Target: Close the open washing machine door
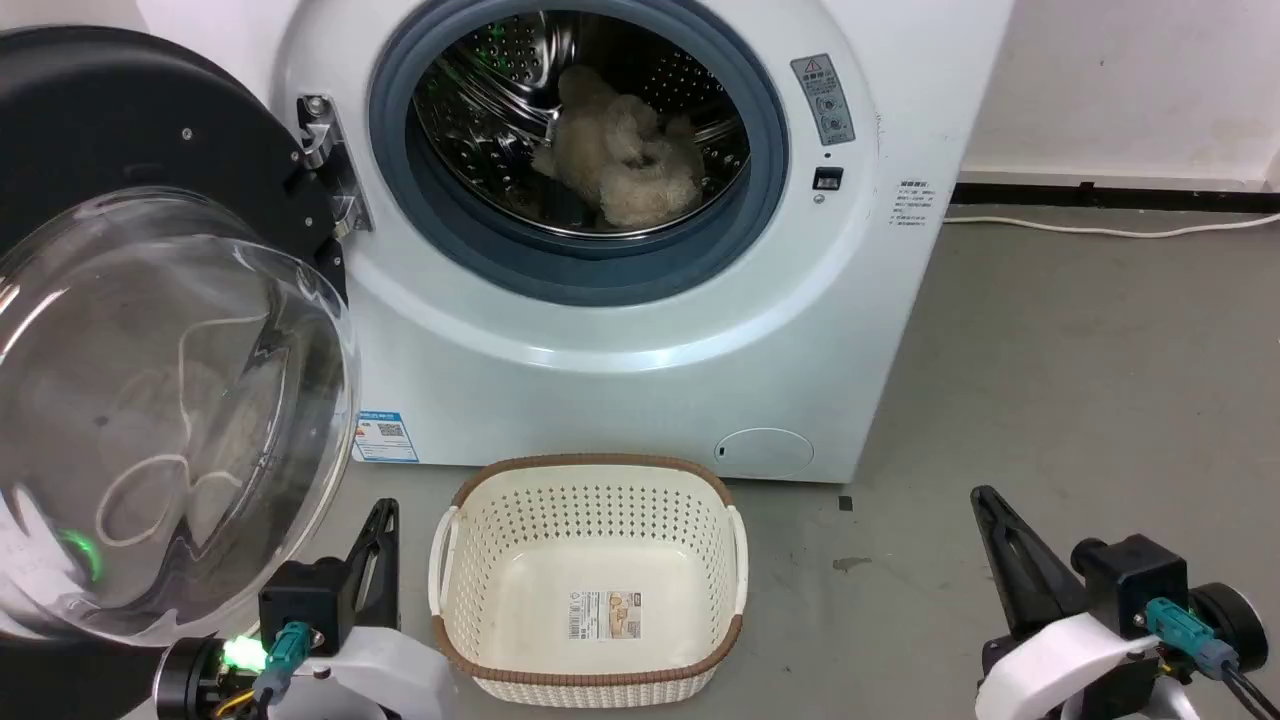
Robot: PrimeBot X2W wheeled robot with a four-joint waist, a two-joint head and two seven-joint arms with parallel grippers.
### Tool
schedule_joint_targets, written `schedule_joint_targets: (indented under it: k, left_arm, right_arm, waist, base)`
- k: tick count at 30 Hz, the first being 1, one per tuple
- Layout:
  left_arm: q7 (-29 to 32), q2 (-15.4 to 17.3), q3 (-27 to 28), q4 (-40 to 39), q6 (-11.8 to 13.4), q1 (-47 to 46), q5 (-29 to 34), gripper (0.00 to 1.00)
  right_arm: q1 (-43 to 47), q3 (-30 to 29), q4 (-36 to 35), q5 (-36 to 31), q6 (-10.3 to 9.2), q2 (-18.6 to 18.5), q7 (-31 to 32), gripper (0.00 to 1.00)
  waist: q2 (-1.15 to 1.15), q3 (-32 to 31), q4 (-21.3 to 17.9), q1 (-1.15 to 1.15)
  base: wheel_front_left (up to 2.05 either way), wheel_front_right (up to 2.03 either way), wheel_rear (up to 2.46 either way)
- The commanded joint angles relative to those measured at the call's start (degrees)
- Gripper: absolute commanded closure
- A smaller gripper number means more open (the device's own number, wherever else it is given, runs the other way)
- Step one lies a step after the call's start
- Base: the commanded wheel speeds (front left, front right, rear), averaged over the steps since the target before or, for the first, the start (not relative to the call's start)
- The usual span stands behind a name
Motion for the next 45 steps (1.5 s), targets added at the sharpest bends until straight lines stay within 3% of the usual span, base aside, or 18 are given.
schedule_joint_targets:
  k: [1, 23, 24, 40, 45]
  left_arm:
    - [0.02, -0.03, 0.03, -0.23, 0.16, -0.26, 0.16, 1.0]
    - [0.02, -0.03, 0.03, -0.23, 0.16, -0.26, 0.16, 1.0]
    - [-0.01, -0.01, -0.04, 0.03, -0.01, 0.0, 0.0, 0.0]
    - [-1.77, 0.08, -1.14, 0.14, -0.06, -0.26, 0.02, 0.0]
    - [-3.08, 0.4, -1.98, 0.34, -0.15, -0.08, -0.09, 0.0]
  right_arm:
    - [0.53, -0.12, -0.29, -0.43, 0.05, 0.26, 0.03, 1.0]
    - [0.53, -0.12, -0.29, -0.43, 0.05, 0.26, 0.03, 1.0]
    - [0.0, 0.01, 0.02, 0.04, -0.01, -0.01, -0.01, 0.0]
    - [0.7, -0.55, -0.08, 0.87, 0.01, 0.0, -1.76, 0.0]
    - [1.52, -0.08, 0.17, 1.09, 0.01, -0.02, -3.08, 0.0]
  waist:
    - [0.0, 0.0, 0.0, 0.0]
    - [0.0, 0.0, 0.0, 0.0]
    - [0.0, 0.0, 0.0, 0.01]
    - [0.0, -0.12, 1.04, 0.01]
    - [0.0, -0.75, 4.67, 0.01]
  base:
    - [0.0, 0.0, 0.0]
    - [0.0, 0.0, 0.0]
    - [0.0, 0.0, 0.0]
    - [0.0, 0.0, 0.0]
    - [0.0, 0.0, 0.0]
